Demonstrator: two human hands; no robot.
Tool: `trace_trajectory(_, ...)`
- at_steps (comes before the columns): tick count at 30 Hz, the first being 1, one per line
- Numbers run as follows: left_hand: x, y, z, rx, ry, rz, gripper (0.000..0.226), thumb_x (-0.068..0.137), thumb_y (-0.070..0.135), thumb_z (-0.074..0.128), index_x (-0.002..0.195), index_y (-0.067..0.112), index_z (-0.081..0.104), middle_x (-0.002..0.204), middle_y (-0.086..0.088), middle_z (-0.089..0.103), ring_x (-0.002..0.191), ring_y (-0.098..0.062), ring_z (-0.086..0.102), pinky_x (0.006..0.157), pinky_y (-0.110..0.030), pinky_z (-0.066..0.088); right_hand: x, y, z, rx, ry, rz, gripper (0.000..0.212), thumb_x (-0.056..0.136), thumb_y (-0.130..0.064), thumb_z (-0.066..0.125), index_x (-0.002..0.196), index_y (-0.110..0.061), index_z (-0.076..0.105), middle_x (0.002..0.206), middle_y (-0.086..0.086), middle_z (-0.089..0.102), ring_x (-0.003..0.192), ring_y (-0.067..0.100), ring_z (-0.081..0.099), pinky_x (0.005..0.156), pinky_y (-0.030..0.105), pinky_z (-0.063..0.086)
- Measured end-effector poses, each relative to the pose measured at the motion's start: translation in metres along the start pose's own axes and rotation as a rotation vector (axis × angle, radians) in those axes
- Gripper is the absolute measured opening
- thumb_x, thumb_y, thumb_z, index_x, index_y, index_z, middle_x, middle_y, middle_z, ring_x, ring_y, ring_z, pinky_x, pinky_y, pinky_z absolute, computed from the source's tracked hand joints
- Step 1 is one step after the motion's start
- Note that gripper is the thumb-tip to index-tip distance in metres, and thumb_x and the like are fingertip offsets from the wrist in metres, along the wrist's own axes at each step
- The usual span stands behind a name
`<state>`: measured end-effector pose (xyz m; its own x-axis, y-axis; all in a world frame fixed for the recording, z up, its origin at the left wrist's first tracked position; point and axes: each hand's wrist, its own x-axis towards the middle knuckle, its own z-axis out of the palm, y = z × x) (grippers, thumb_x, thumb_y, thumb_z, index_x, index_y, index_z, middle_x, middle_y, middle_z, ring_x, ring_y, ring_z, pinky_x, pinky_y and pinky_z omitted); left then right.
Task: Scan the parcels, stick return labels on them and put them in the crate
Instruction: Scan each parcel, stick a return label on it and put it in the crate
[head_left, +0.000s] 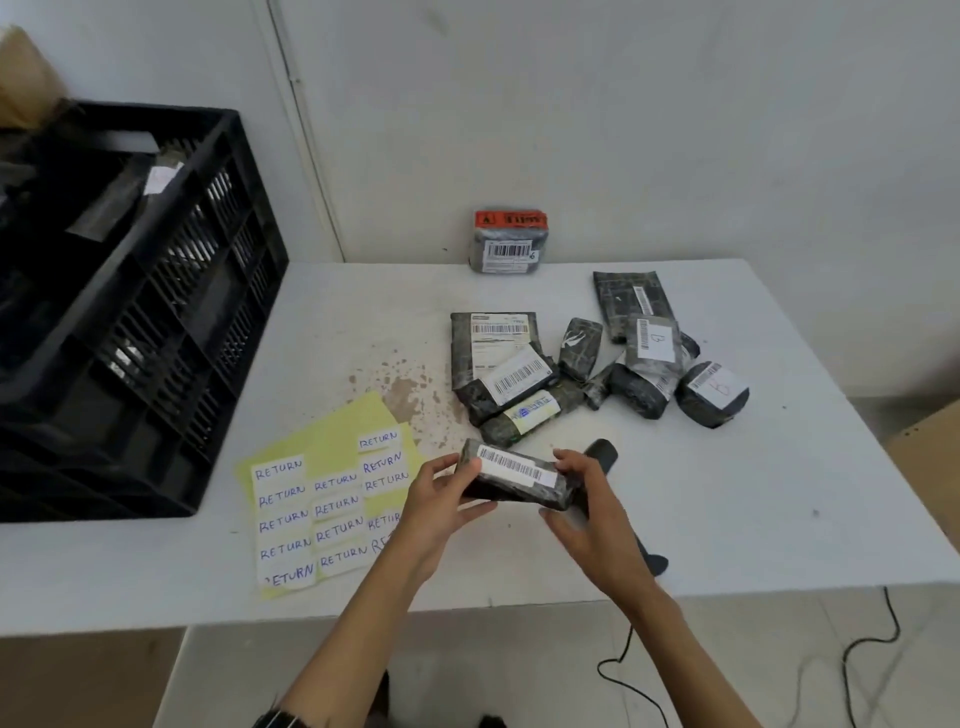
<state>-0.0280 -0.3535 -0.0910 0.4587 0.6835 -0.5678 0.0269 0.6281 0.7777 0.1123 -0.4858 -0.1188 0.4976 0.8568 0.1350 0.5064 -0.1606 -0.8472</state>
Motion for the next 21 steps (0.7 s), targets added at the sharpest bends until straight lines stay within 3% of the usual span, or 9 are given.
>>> trace_trajectory(2, 0.002, -0.004, 0.003, 0.026, 0.012, -0.004, 0.039, 0.088, 0.011, 0.063, 0.123, 0.003, 0.046, 0.115, -0.023, 0.06, 0.097, -0.028, 0.066, 0.081, -0.04, 0.057, -0.009, 0.014, -0.007, -0.195, 0.028, 0.007, 0.072, 0.074, -0.032, 0.067, 0.137, -0.019, 0.035, 0.142, -0.001, 0.037, 0.132, 0.014, 0.035, 0.108, 0.032, 0.03)
trace_trajectory(5, 0.007, -0.008, 0.001, 0.009, 0.038, -0.016, 0.034, 0.089, 0.006, 0.059, 0.121, -0.003, 0.049, 0.113, -0.023, 0.061, 0.097, -0.026, 0.065, 0.086, -0.039, 0.056, -0.016, 0.037, -0.007, -0.374, 0.116, 0.233, 0.086, 0.071, -0.031, 0.068, 0.144, -0.006, 0.029, 0.143, 0.017, 0.03, 0.133, 0.031, 0.029, 0.107, 0.041, 0.028)
trace_trajectory(8, 0.009, -0.011, -0.001, -0.03, 0.048, -0.033, 0.021, 0.092, 0.003, 0.053, 0.111, -0.007, 0.057, 0.105, -0.022, 0.063, 0.096, -0.026, 0.062, 0.092, -0.04, 0.051, -0.012, 0.048, -0.004, -0.517, 0.075, 0.432, 0.078, 0.08, -0.03, 0.07, 0.141, 0.0, 0.031, 0.129, 0.021, 0.042, 0.116, 0.036, 0.042, 0.093, 0.041, 0.037)
trace_trajectory(11, 0.011, -0.009, -0.003, -0.08, 0.06, -0.045, 0.016, 0.093, 0.002, 0.051, 0.105, -0.005, 0.059, 0.099, -0.02, 0.065, 0.093, -0.024, 0.061, 0.095, -0.04, 0.049, -0.004, 0.052, -0.004, -0.607, -0.05, 0.485, 0.058, 0.087, -0.029, 0.062, 0.133, -0.003, 0.039, 0.121, 0.014, 0.049, 0.108, 0.03, 0.047, 0.085, 0.036, 0.037)
trace_trajectory(14, 0.017, -0.009, -0.007, -0.126, 0.076, -0.07, 0.011, 0.092, -0.002, 0.048, 0.098, -0.004, 0.058, 0.093, -0.018, 0.063, 0.089, -0.023, 0.058, 0.096, -0.04, 0.047, 0.0, 0.044, -0.007, -0.362, -0.039, 0.553, 0.037, 0.083, -0.018, 0.064, 0.114, -0.006, 0.047, 0.109, 0.012, 0.055, 0.093, 0.025, 0.053, 0.075, 0.033, 0.043)
trace_trajectory(18, 0.025, -0.006, -0.008, -0.191, 0.091, -0.083, 0.012, 0.09, -0.006, 0.044, 0.096, -0.005, 0.054, 0.092, -0.016, 0.059, 0.09, -0.024, 0.056, 0.09, -0.036, 0.049, -0.01, 0.003, -0.012, 0.013, 0.062, 0.56, 0.025, 0.082, -0.017, 0.067, 0.097, -0.013, 0.048, 0.084, -0.001, 0.059, 0.073, 0.012, 0.055, 0.06, 0.019, 0.042)
trace_trajectory(21, 0.03, -0.005, -0.006, -0.233, 0.101, -0.085, 0.016, 0.09, -0.007, 0.042, 0.103, -0.006, 0.051, 0.098, -0.018, 0.059, 0.098, -0.028, 0.055, 0.085, -0.034, 0.049, -0.024, -0.024, -0.01, 0.159, 0.0, 0.537, 0.022, 0.081, -0.025, 0.069, 0.087, -0.01, 0.054, 0.069, 0.005, 0.061, 0.06, 0.015, 0.055, 0.059, 0.03, 0.047)
